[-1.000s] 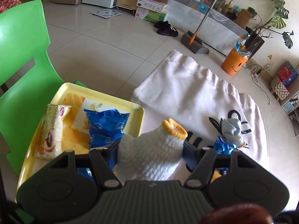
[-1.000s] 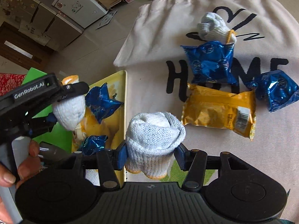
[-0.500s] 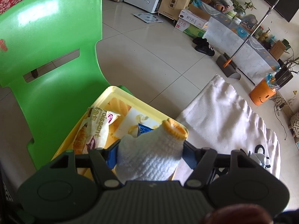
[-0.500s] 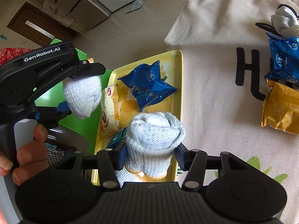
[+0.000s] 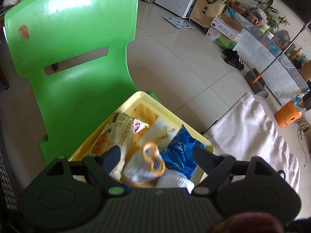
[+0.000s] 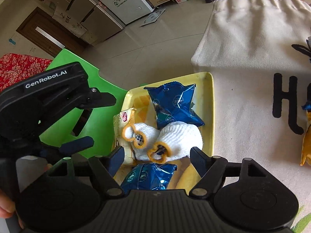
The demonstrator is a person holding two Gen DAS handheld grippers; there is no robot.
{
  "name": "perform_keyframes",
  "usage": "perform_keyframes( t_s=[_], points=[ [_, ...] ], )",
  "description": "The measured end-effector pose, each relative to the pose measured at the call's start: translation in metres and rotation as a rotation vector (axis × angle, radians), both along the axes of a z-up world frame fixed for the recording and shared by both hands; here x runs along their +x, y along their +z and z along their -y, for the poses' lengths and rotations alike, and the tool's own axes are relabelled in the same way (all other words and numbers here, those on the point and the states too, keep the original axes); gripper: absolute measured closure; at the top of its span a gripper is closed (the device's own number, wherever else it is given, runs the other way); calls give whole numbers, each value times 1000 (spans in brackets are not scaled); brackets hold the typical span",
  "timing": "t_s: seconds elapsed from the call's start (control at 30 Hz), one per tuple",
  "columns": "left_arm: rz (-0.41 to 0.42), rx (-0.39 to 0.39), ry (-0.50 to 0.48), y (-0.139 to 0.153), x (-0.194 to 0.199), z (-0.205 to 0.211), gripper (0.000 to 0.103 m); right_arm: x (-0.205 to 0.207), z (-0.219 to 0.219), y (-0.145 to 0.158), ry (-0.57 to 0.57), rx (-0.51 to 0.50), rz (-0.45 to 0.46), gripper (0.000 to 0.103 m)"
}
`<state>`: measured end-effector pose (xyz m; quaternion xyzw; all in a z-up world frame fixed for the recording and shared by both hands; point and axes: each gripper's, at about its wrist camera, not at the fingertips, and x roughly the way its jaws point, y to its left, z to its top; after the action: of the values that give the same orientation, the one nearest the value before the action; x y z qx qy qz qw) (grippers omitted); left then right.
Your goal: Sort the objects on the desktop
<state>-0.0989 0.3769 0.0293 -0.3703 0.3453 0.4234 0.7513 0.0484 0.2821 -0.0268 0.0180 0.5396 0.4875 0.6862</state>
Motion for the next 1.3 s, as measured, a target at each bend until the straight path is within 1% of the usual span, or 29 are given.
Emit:
perform_keyframes(
  t_s=[0.07,0.27,0.4,0.53,0.73,0.83,0.97,1.3],
  points=[
    [-4,13,-2,2,1,3,12,2,3,1,-3,-9,7,28],
    [-17,30,-13,3,7,10,12,10,14,5,-22,-33,9,28],
    [-25,55,-39,5,13,18,11,18,24,9,-45,-50,5,28],
    [-30,63,-74,5,21,26,11,27,34,13,-59,-65,22,28],
    [-44,62,-134,0,33,42,11,37,53,19,-78,-89,52,28],
    [-49,68,-157,0,38,49,7,45,63,20,-95,-105,57,28],
    [-53,74,-196,-1,46,60,6,54,77,22,-117,-116,66,28],
    [-69,81,-337,-8,68,97,1,80,114,32,-196,-134,81,28]
  ],
)
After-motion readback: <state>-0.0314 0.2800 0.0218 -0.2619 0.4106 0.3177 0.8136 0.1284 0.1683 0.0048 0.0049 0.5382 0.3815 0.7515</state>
